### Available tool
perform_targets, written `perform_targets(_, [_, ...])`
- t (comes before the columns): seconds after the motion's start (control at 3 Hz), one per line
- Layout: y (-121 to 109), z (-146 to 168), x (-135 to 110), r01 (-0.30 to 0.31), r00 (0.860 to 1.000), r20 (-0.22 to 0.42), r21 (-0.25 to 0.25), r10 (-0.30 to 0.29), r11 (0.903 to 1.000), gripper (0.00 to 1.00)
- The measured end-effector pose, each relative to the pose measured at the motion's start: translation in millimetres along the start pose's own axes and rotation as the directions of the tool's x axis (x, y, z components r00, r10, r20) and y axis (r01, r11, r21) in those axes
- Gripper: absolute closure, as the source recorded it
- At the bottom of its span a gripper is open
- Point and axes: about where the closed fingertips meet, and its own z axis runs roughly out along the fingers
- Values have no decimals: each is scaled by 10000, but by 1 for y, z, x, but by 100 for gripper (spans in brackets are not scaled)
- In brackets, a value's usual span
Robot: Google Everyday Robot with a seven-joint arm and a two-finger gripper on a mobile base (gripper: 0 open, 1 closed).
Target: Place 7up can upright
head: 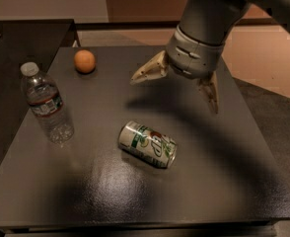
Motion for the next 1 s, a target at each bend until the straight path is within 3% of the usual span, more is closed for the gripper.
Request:
perform_targets(0.67, [-8, 0, 4, 162, 9998, -152, 194, -159, 9997, 0])
perform_targets(1.0, [-15, 1, -5, 1086, 9941, 22, -7, -1086, 9941, 0])
